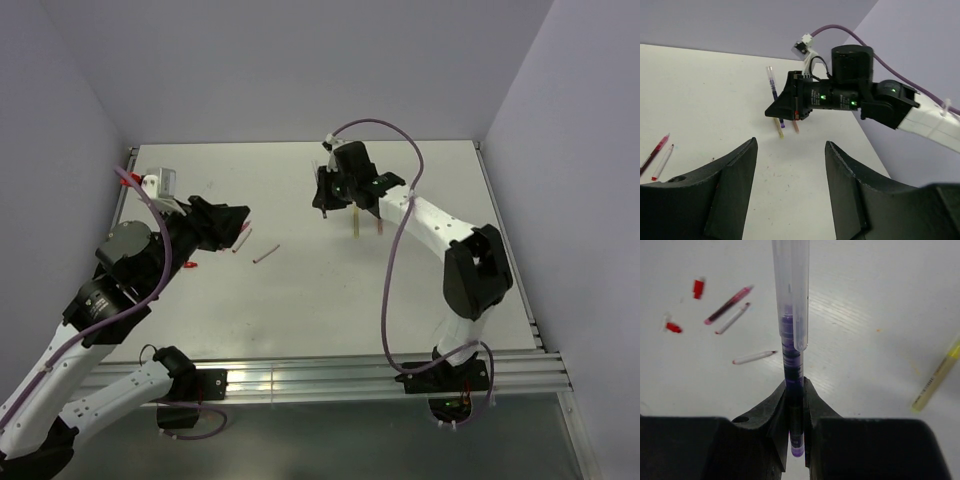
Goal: Insert the pens into the pen caps
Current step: Place the pen at the center of the board.
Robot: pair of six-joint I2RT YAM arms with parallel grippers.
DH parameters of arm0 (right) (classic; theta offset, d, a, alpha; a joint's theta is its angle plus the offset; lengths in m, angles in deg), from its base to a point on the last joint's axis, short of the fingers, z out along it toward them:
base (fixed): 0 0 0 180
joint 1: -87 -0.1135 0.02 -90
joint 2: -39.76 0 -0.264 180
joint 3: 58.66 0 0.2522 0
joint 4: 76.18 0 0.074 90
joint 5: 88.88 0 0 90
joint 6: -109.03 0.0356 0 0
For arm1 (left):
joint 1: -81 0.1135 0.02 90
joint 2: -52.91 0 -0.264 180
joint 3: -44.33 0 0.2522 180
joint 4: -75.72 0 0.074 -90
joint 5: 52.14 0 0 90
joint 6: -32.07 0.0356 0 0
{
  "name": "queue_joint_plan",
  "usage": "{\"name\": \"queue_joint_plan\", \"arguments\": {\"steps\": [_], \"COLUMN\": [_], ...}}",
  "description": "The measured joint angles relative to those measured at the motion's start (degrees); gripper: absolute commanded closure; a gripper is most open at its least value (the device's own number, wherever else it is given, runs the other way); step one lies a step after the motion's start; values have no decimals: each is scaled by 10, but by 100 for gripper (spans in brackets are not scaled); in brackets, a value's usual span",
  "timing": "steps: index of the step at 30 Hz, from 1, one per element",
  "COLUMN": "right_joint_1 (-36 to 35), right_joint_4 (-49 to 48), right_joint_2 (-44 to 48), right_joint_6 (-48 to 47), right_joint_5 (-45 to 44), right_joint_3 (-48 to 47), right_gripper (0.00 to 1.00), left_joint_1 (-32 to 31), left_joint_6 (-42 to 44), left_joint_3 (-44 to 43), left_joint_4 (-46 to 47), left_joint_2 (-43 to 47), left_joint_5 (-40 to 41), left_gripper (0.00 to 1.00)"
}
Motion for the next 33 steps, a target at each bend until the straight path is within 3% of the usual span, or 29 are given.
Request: {"name": "queue_joint_plan", "arguments": {"steps": [15, 33], "right_joint_1": [45, 40], "right_joint_4": [26, 40], "right_joint_2": [-215, -227], "right_joint_6": [6, 34], "right_joint_5": [-31, -106], "right_joint_3": [-64, -61], "right_gripper": [97, 70], "left_joint_1": [4, 24], "left_joint_6": [23, 25], "left_joint_3": [44, 61], "left_joint_4": [-4, 1], "left_joint_2": [9, -7], "left_joint_5": [-5, -30], "left_gripper": [38, 38]}}
